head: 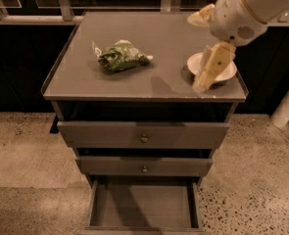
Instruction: Place green jalapeno chip bag into bottom drawer
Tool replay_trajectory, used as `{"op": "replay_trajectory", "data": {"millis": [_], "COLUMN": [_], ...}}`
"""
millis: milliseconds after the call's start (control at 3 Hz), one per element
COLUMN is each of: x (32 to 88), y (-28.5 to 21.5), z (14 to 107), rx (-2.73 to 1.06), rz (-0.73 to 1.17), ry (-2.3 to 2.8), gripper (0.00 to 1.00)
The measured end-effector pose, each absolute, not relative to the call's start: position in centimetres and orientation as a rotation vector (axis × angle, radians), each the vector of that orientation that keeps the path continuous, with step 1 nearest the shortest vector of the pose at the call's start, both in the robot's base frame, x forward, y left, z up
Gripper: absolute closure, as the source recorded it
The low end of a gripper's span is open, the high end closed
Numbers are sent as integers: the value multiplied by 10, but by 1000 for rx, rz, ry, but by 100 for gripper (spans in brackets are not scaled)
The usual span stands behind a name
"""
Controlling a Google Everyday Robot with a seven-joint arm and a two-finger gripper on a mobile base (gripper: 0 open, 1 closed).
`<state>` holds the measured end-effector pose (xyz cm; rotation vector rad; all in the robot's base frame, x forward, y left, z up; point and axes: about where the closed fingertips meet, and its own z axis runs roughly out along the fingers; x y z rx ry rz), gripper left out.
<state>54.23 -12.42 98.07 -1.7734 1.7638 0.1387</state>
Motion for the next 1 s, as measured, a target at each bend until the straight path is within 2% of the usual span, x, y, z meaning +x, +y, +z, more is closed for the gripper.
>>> {"op": "replay_trajectory", "data": {"millis": [333, 1000], "x": [593, 598], "y": [-60, -64], "z": [1002, 997], "rx": [-1804, -1779], "rz": [199, 170], "ry": [1577, 1568], "gripper": [0, 0]}}
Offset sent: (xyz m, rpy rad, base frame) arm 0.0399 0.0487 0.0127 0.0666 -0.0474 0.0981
